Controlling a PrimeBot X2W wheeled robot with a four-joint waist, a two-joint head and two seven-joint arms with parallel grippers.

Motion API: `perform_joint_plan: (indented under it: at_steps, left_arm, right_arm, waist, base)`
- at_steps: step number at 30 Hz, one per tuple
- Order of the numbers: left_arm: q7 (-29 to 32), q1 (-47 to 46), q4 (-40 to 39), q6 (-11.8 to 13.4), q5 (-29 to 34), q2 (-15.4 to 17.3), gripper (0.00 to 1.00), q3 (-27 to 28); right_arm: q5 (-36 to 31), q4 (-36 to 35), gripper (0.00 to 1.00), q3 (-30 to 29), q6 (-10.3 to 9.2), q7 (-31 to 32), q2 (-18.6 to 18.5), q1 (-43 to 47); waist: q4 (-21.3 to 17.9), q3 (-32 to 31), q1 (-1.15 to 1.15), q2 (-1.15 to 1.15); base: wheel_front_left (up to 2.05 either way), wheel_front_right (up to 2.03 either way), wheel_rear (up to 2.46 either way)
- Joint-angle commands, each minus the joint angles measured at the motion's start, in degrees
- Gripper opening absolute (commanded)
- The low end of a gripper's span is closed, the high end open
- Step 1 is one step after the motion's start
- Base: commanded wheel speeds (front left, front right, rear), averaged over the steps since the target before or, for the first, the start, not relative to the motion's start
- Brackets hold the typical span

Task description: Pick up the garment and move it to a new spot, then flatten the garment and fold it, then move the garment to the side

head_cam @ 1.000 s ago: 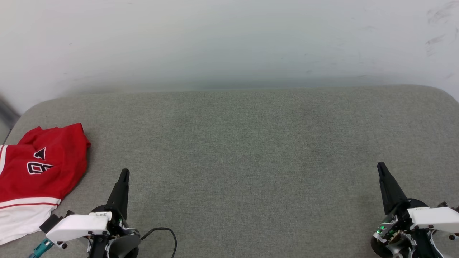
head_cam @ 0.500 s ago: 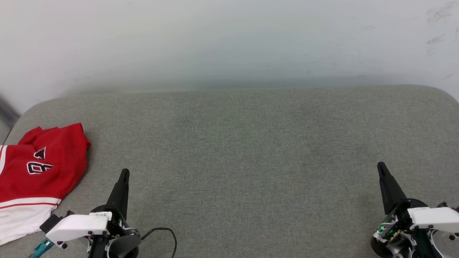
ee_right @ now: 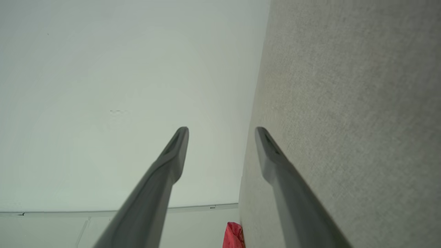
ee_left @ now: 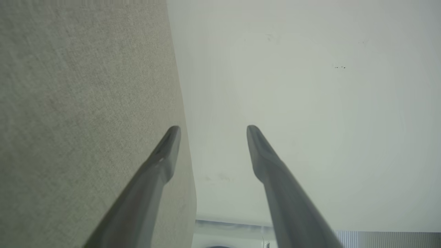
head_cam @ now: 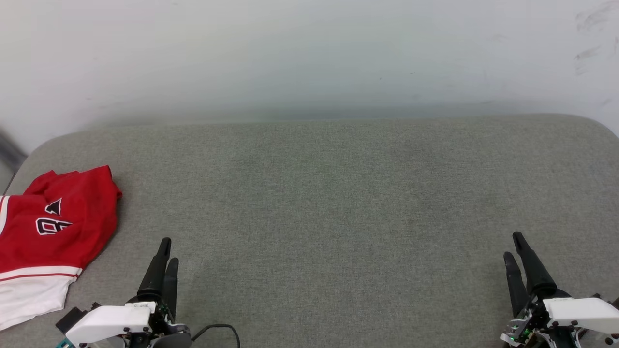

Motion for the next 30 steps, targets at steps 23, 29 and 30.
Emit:
perform_joint_plan:
  at_steps: [23,29,30]
  left_arm:
    - [-6.1,0.6,-9.3,8.1,28.8,0.2,1.0,-1.5]
    - [-7.5,1.4,-10.0,9.8,36.3,0.2,1.0,-2.8]
    - [-7.6,1.5,-10.1,10.0,37.5,0.2,1.0,-3.0]
  right_arm:
    - [-29.6,-9.6,1.0,1.7,0.01,-6.1,0.0,0.4]
    - [-37.3,-10.8,1.0,2.9,0.01,-7.4,0.0,1.2]
    - [-38.5,-10.9,1.0,3.1,0.01,-7.7,0.0,1.3]
  waist:
    - [0.0,0.3,0.0,0.0]
    - [0.1,0.3,0.0,0.0]
    - [0.1,0.3,0.0,0.0]
  base:
    - [0.0,0.0,0.0]
    - [0.0,0.0,0.0]
    - [0.0,0.0,0.0]
